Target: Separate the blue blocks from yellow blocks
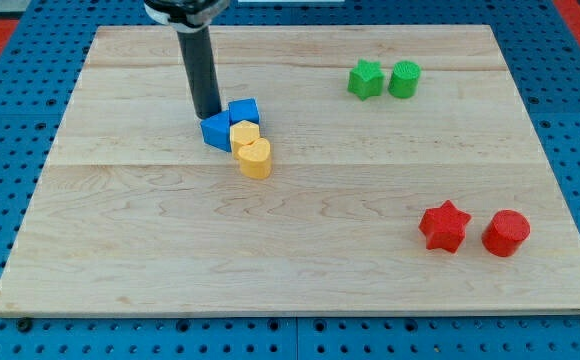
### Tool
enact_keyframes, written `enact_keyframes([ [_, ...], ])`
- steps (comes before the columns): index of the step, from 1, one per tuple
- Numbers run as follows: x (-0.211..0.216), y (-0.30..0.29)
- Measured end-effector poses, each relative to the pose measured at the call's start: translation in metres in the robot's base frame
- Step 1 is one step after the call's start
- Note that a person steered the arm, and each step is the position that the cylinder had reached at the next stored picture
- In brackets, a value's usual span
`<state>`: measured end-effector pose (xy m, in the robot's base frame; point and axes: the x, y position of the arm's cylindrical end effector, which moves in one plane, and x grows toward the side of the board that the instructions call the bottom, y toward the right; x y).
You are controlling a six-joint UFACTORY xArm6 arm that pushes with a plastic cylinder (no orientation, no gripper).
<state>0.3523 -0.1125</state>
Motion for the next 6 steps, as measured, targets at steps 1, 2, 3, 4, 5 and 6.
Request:
enact_keyframes([
  [1, -0.009, -0.012],
  [2, -0.013, -0.005],
  [3, -0.013, -0.004],
  [4, -0.011, -0.004],
  [5, 0.042, -0.027],
  [6, 0.086, 0.003],
])
